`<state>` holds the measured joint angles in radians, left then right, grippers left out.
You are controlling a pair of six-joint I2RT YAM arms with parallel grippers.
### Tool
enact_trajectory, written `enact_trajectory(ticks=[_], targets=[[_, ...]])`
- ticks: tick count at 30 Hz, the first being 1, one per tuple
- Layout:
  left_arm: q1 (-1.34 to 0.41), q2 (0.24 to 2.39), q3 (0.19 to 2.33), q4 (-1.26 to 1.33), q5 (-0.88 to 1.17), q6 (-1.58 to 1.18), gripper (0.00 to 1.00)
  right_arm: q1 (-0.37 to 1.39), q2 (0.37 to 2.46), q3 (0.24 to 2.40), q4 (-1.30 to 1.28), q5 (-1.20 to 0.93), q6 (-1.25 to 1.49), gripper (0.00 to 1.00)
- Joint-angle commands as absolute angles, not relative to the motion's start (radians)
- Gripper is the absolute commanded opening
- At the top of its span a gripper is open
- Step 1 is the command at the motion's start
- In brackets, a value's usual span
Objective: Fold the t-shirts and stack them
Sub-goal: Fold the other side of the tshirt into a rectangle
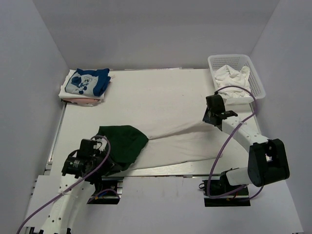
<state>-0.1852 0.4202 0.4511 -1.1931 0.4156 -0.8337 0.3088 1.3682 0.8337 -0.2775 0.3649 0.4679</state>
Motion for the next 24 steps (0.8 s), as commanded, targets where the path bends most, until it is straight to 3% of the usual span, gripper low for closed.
enact_trajectory(ticks=[1,2,3,12,14,18,24], targets=[[-0.179,0.411,0.446,-1.287,0.514,-0.801,0.46,0.305,1.364,0.816,-0.232,0.39,0.491,0.0],[-0.179,0.426,0.462,-1.298,0.514,-0.781,0.76,0.304,1.362,0.812,-0.23,0.396,0.491,0.0],[-0.179,0.437,0.471,-1.287,0.505,-0.77,1.0,0.305,1.362,0.808,-0.229,0.394,0.486,0.0],[-0.189,0.687,0.702,-0.895,0.403,-0.721,1.0,0.305,1.384,0.805,-0.19,0.413,0.477,0.0],[-0.189,0.762,0.764,-0.8,0.364,-0.71,1.0,0.305,1.39,0.811,-0.192,0.42,0.477,0.05],[-0.189,0.847,0.839,-0.779,0.306,-0.693,1.0,0.307,1.391,0.825,-0.192,0.425,0.48,0.05],[-0.189,1.039,0.611,-0.499,0.305,-0.704,1.0,0.302,1.384,0.816,-0.091,0.453,0.428,0.05]])
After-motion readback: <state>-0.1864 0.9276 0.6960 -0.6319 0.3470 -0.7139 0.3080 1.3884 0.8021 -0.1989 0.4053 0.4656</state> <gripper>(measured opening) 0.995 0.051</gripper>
